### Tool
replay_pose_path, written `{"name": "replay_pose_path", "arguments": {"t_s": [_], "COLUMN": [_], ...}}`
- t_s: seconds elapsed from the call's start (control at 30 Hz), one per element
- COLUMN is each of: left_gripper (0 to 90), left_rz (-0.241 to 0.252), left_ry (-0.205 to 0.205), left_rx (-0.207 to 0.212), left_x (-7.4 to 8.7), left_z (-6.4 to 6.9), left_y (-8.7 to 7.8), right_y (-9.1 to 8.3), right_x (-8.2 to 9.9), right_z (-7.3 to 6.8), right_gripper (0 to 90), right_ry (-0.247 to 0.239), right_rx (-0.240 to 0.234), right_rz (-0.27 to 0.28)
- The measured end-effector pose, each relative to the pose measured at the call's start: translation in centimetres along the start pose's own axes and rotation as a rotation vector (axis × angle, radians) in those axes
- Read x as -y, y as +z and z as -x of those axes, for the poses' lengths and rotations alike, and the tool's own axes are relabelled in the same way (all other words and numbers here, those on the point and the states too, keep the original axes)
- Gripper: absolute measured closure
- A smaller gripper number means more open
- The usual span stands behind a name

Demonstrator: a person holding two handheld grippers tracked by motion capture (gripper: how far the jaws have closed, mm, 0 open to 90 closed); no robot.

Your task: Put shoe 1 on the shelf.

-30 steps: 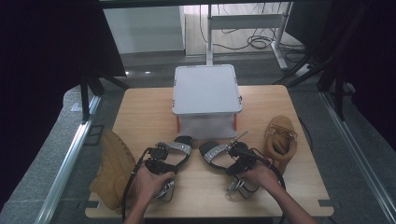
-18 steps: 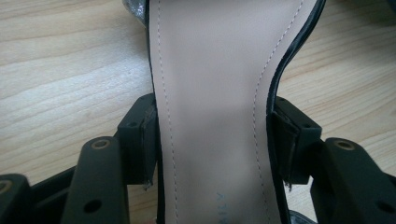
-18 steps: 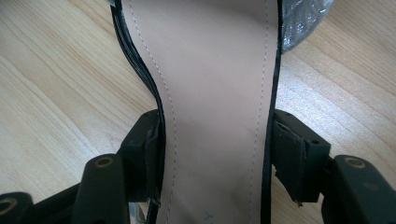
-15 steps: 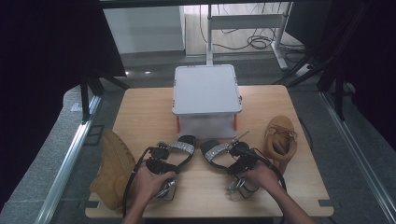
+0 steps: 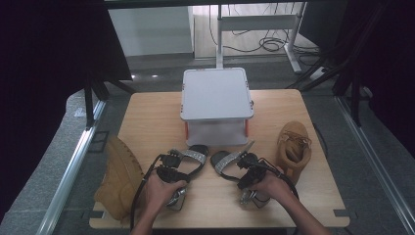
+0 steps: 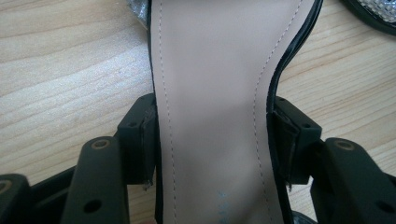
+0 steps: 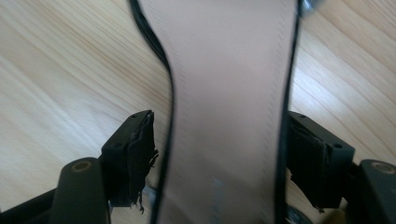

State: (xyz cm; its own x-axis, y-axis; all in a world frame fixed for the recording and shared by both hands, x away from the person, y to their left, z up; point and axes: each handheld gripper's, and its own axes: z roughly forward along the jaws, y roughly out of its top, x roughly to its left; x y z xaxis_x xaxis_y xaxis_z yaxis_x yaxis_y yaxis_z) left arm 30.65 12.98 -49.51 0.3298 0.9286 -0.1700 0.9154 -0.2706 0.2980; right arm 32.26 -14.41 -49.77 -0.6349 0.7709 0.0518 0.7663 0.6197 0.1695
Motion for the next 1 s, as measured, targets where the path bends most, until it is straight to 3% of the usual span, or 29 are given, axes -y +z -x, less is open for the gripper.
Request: {"name": "replay_pose_path", "arguments": {"t_s": [0.07, 0.13, 0.2, 0.53, 0.63, 0.87, 1.0], "left_gripper": [41.0, 41.0, 41.0, 41.1, 41.1, 41.2, 41.2], "left_rz": [0.0, 0.0, -0.001, 0.045, 0.06, 0.076, 0.072], "left_ry": [0.001, 0.004, 0.004, -0.011, -0.008, -0.015, -0.008], "left_rx": [-0.001, -0.001, 0.001, 0.037, 0.044, 0.032, 0.023], "left_x": [0.0, 0.0, 0.0, -0.5, -0.8, -2.0, -2.9], "left_z": [0.0, 0.1, 0.0, -0.2, -0.2, -0.2, -0.1], "left_y": [0.0, 0.0, -0.1, -1.6, -2.2, -2.8, -2.7], "right_y": [0.3, 0.4, 0.3, -1.4, -2.2, -3.7, -3.7], "right_x": [0.1, 0.1, 0.0, 0.3, 0.2, -0.7, -1.6], "right_z": [0.2, 0.1, 0.1, 0.7, 1.0, 1.5, 1.7], "right_gripper": [29.4, 37.4, 40.1, 42.3, 42.3, 42.3, 42.3], "right_ry": [0.009, 0.003, 0.008, 0.054, 0.093, 0.15, 0.18], "right_rx": [-0.017, -0.038, -0.028, -0.084, -0.103, -0.114, -0.084], "right_rz": [-0.02, -0.018, -0.017, 0.088, 0.135, 0.208, 0.235]}}
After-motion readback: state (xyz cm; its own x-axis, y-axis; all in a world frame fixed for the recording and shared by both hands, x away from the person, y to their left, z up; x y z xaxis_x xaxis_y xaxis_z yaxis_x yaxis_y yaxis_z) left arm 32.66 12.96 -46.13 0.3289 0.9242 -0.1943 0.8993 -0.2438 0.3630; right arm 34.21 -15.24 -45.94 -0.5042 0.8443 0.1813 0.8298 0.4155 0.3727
